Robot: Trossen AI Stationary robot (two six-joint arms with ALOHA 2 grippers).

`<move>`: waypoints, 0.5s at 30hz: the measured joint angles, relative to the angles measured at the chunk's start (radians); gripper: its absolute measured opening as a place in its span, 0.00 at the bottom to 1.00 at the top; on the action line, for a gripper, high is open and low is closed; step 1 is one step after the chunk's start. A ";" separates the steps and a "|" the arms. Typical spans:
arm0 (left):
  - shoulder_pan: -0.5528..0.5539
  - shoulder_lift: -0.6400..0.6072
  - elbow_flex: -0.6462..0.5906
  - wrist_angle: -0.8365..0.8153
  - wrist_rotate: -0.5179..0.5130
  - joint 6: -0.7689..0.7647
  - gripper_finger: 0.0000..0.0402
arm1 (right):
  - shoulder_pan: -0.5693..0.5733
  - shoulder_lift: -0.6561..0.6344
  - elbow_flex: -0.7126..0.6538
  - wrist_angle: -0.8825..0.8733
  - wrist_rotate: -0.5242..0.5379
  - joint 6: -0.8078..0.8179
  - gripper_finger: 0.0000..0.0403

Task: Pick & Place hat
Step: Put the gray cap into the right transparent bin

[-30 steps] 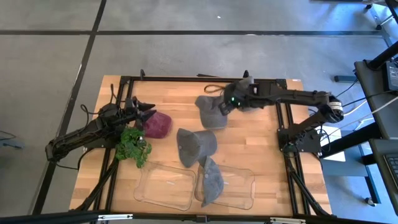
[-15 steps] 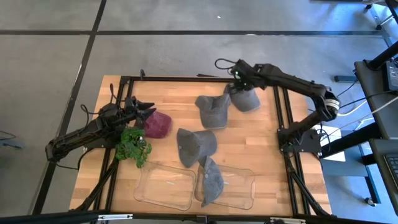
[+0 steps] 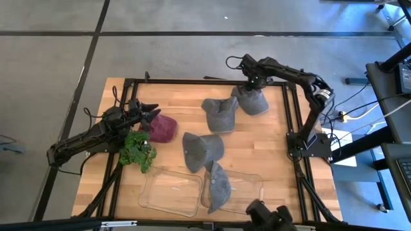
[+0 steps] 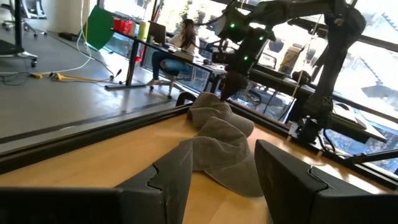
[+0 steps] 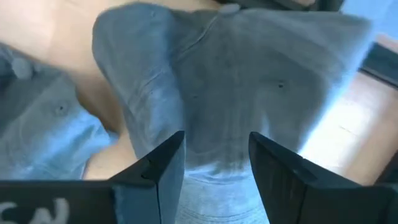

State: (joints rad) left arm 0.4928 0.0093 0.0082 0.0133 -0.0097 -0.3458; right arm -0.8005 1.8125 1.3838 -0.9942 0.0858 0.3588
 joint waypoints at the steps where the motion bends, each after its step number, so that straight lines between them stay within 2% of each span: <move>1: 0.000 0.000 0.000 0.000 0.000 0.000 0.42 | 0.001 0.008 0.000 0.000 -0.001 -0.007 0.44; 7: 0.000 0.000 0.000 -0.001 -0.002 0.000 0.42 | 0.013 0.056 0.000 -0.033 -0.003 -0.055 0.44; 15: 0.000 0.000 0.000 -0.001 -0.002 0.000 0.42 | 0.084 0.085 0.000 -0.200 -0.001 -0.101 0.44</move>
State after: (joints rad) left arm 0.4929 0.0092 0.0082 0.0124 -0.0113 -0.3458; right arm -0.7166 1.8973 1.3838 -1.1943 0.0852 0.2579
